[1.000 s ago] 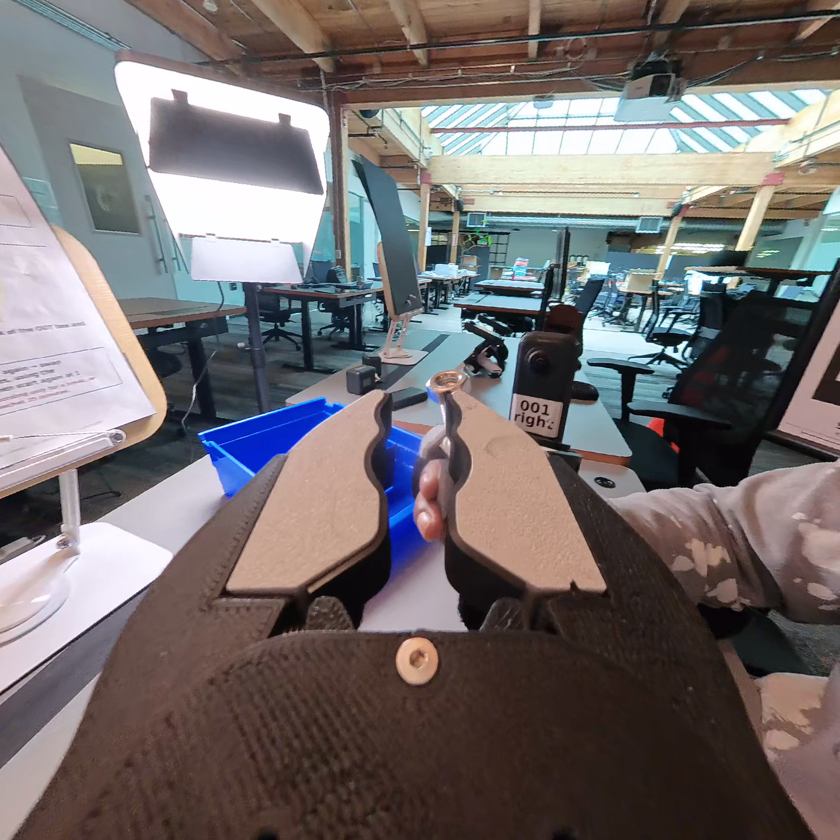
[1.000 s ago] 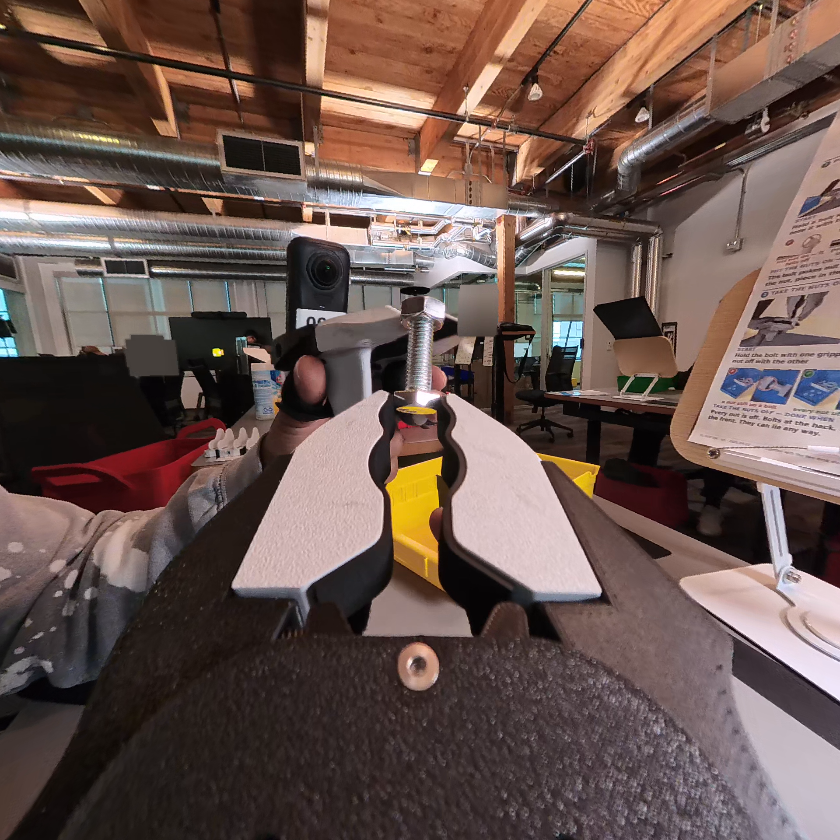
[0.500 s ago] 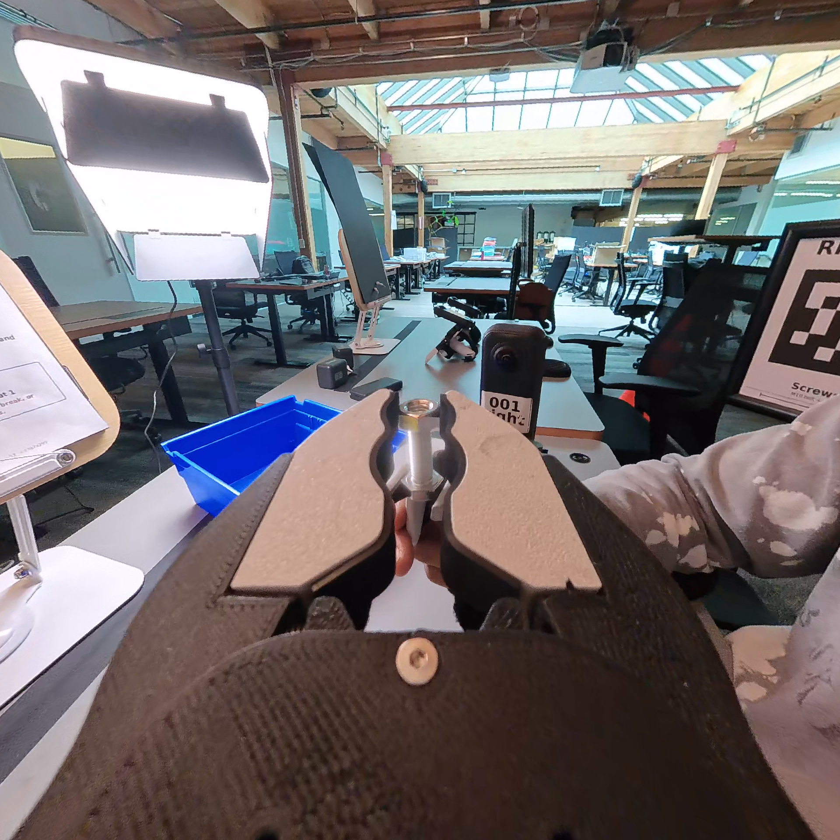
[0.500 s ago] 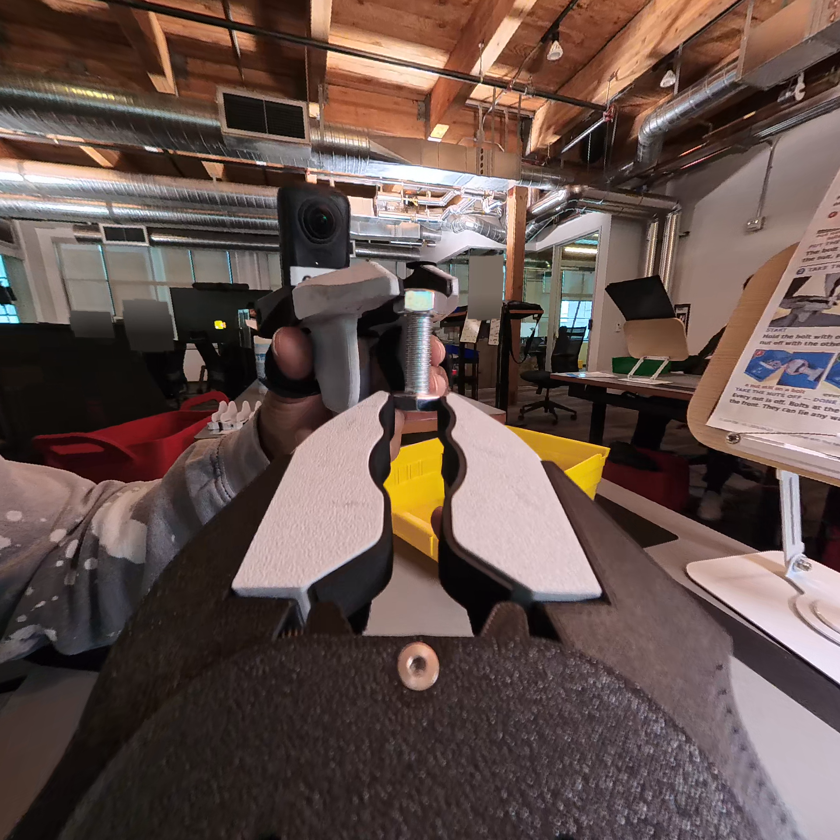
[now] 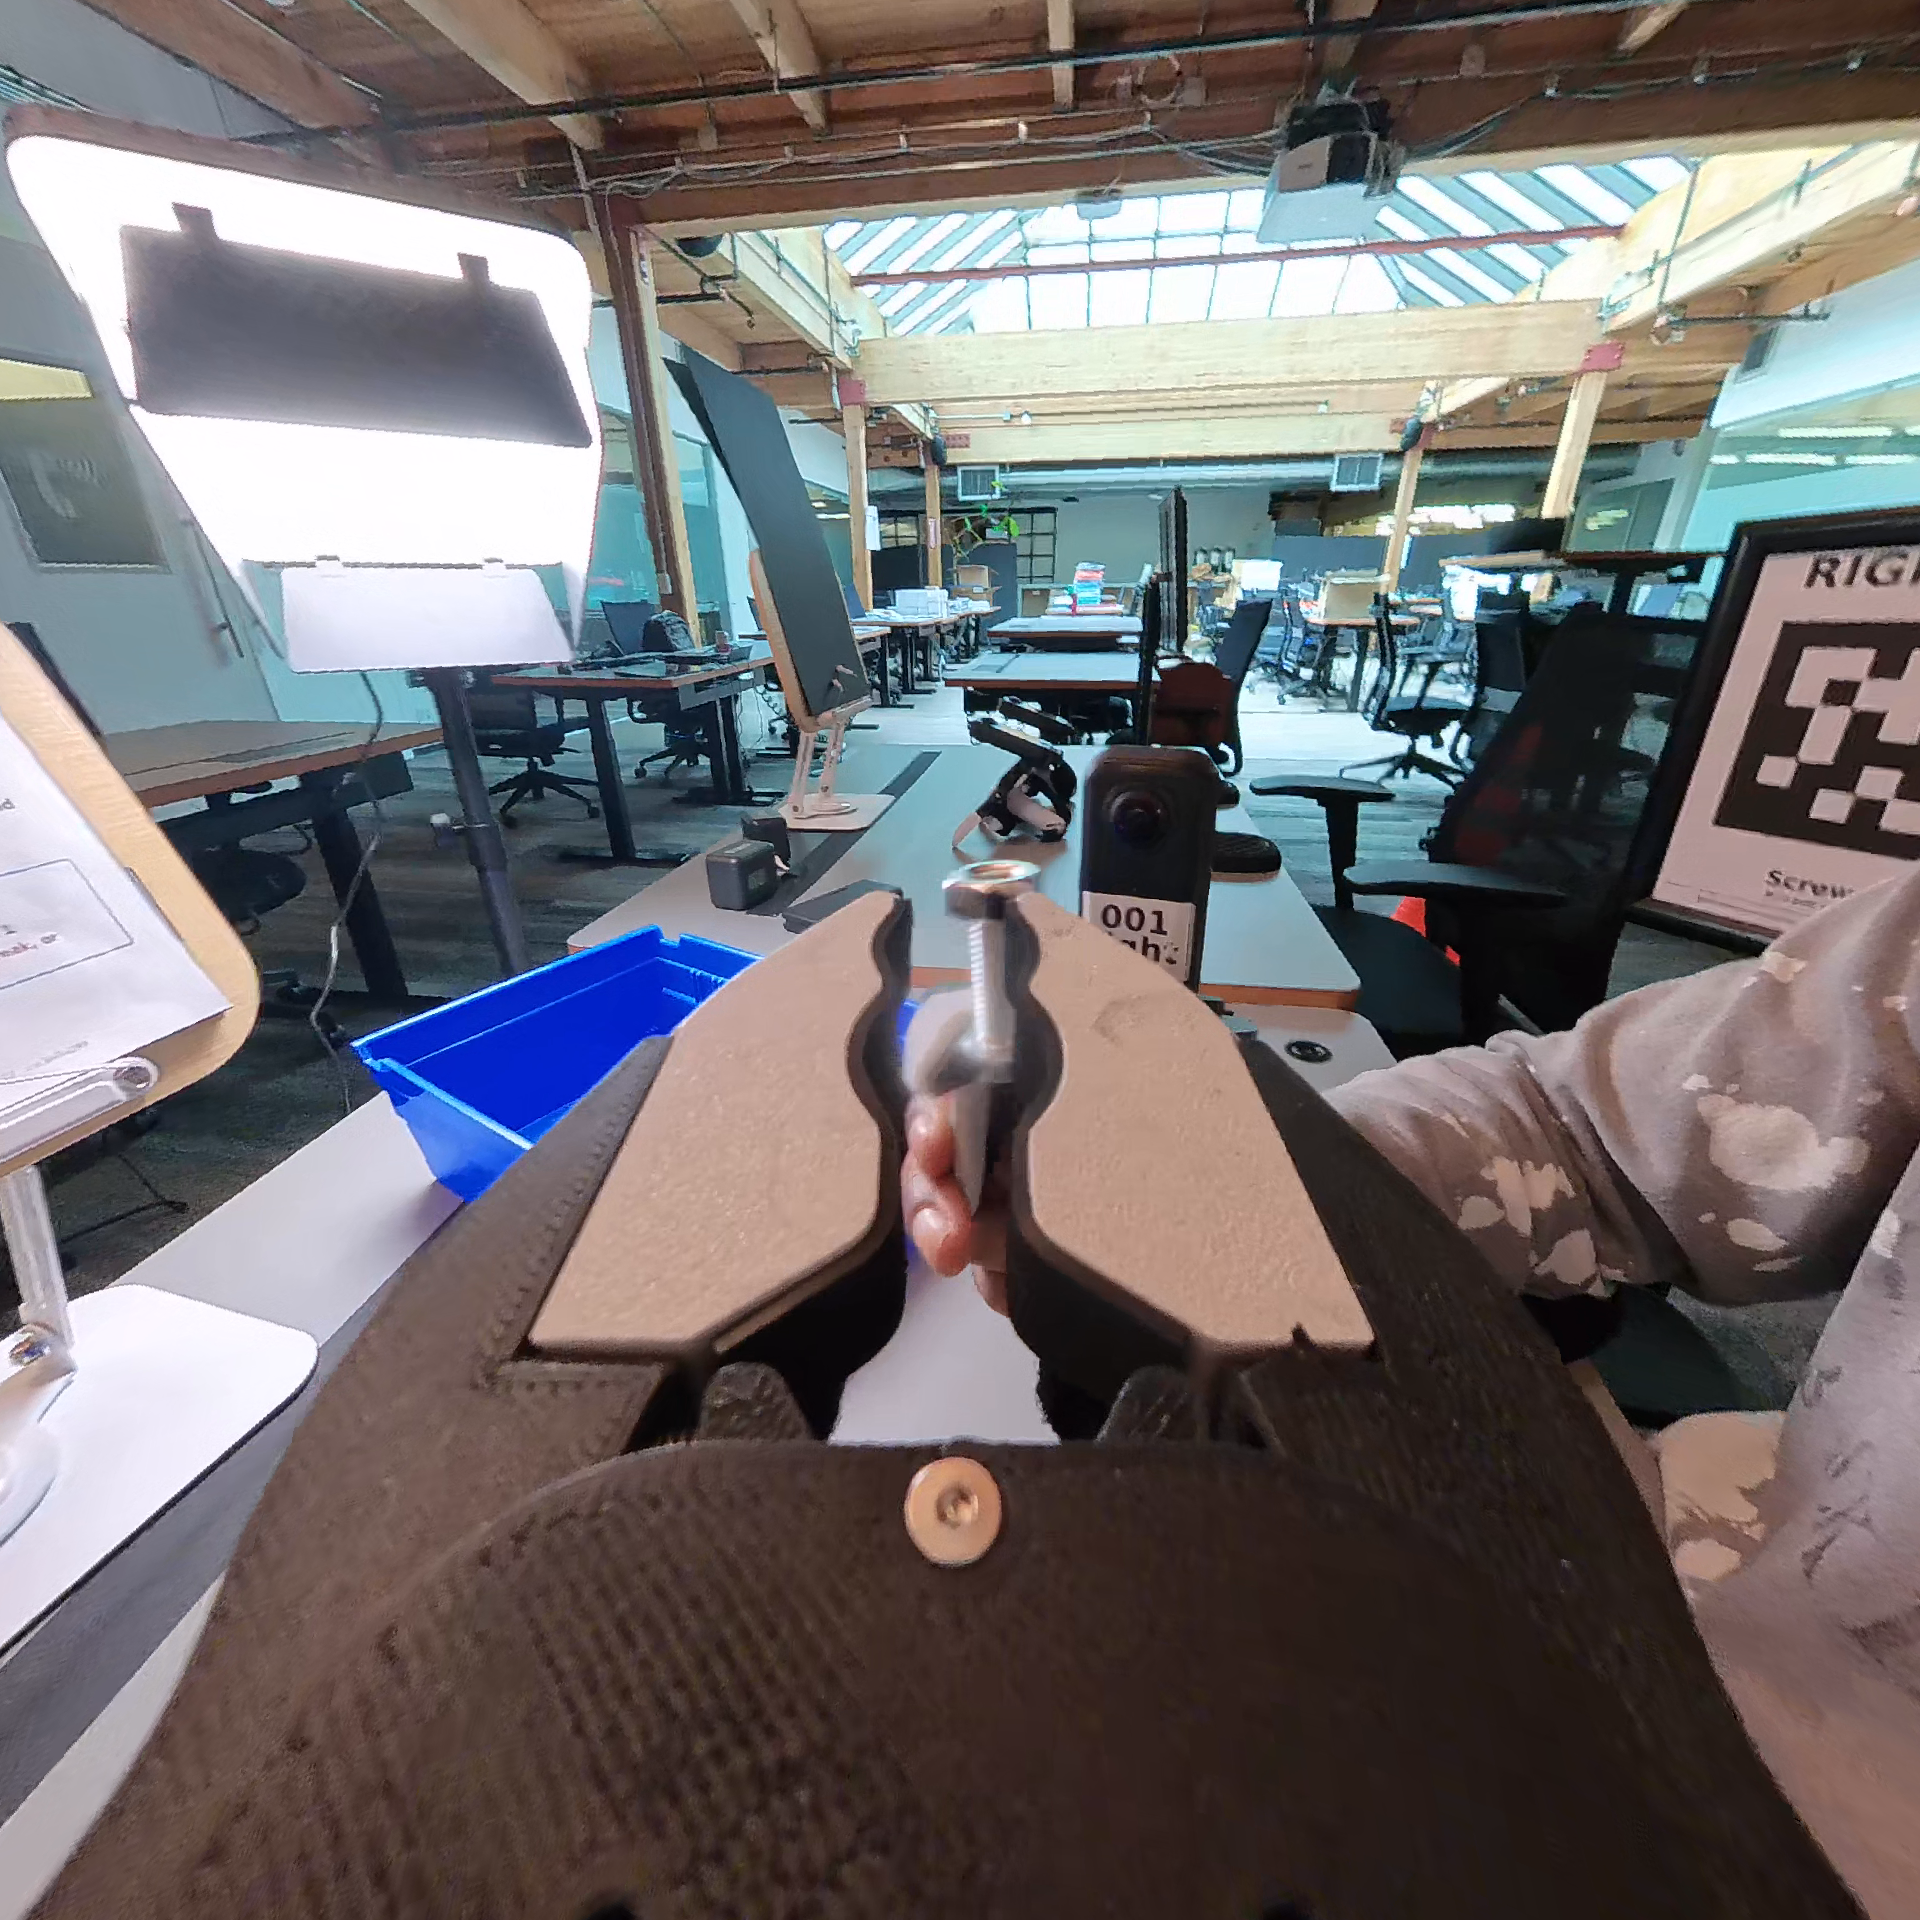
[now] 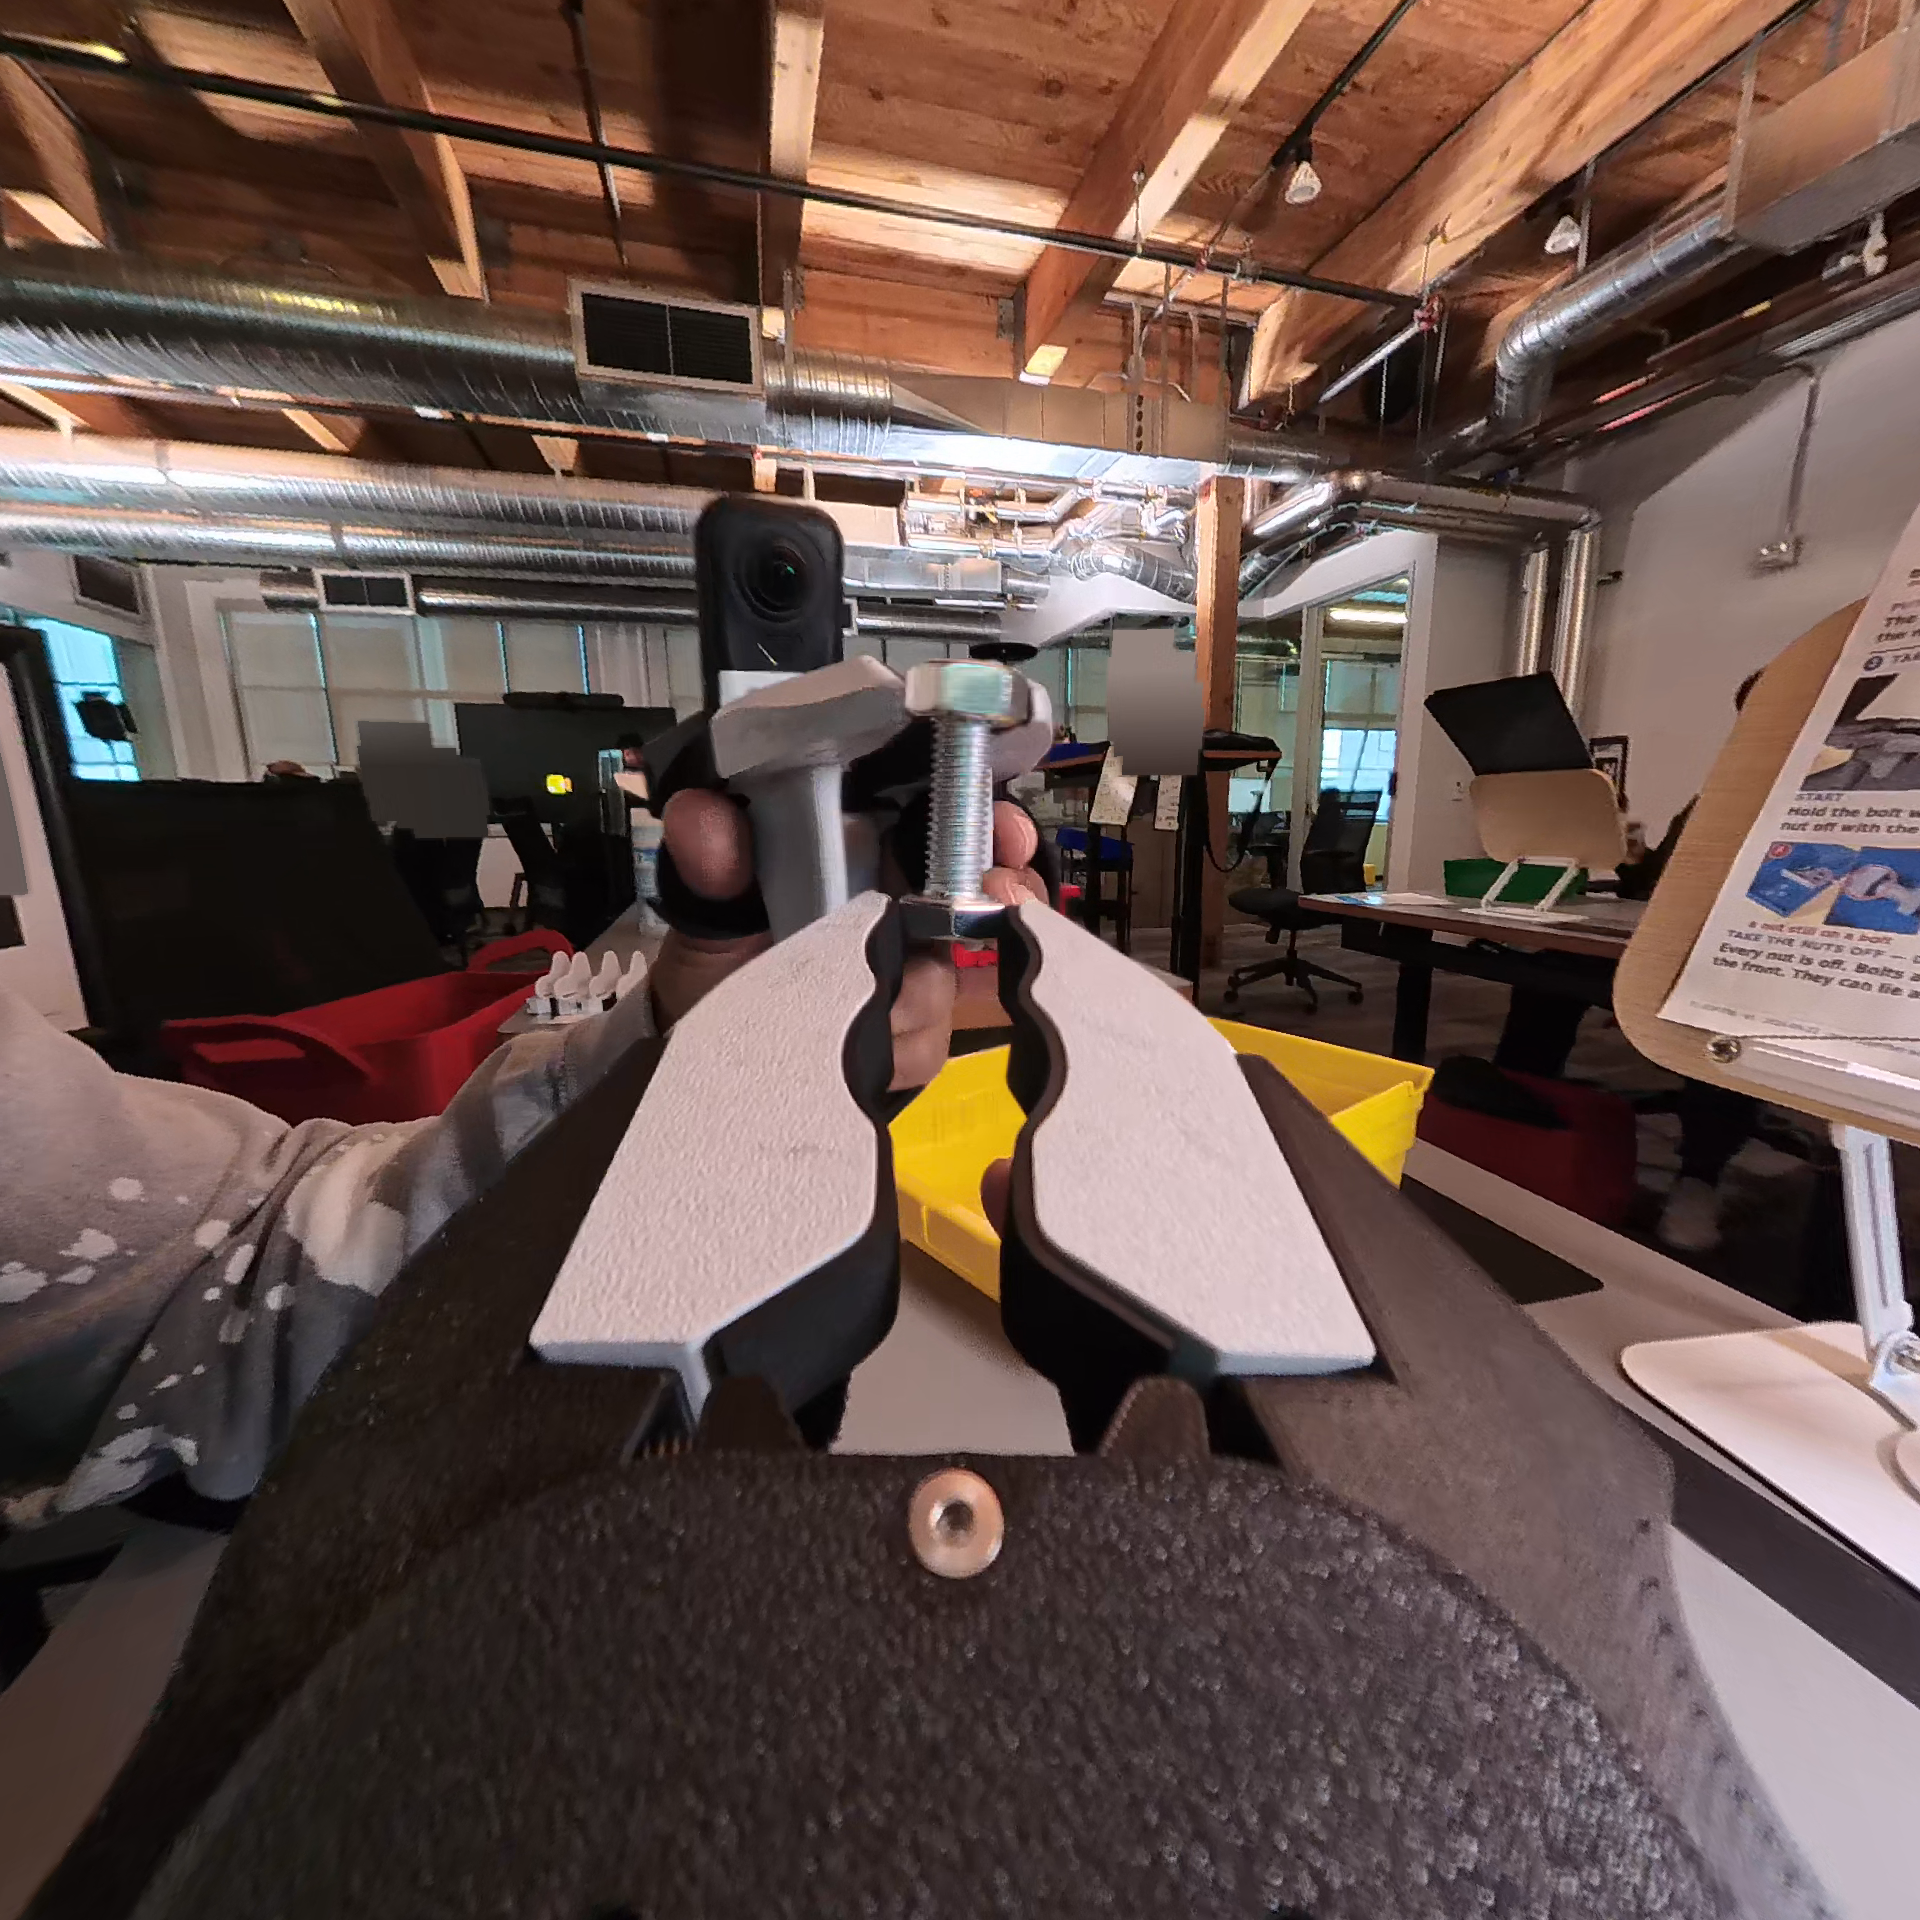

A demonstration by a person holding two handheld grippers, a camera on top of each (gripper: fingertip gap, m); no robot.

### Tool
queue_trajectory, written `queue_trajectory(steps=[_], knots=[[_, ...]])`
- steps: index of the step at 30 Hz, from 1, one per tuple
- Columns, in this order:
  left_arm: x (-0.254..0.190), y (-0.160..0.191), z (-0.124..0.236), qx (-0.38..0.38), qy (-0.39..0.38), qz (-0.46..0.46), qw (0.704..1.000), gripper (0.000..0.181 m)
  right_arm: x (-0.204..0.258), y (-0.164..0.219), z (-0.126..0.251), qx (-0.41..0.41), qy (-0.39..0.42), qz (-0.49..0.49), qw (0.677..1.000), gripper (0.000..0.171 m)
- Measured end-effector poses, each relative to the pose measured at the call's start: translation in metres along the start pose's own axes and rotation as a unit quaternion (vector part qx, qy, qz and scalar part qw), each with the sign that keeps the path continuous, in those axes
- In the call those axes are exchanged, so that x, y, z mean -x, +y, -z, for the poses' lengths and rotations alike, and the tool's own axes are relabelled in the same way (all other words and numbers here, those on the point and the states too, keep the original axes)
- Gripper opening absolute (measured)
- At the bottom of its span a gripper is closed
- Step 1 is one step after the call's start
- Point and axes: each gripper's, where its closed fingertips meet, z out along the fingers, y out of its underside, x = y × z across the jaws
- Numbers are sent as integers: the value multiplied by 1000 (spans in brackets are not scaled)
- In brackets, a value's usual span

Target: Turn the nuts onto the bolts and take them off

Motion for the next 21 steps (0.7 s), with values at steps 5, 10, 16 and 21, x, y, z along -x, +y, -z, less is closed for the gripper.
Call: queue_trajectory(steps=[5, 10, 16, 21], knots=[[9, -6, 9, -18, -7, 21, 1000, 17, 4, -10, 3, -18, -16, 3, 1000, 18], [-6, 0, -4, -8, 15, 23, 1000, 30, -3, -1, 1, 0, 6, 4, 1000, 18], [11, -2, 2, -27, -6, 65, 997, 18, 4, -9, 3, -20, -19, -3, 1000, 18], [7, -6, 4, -34, 6, 56, 998, 23, 3, -11, 4, -16, -16, 3, 1000, 18]])
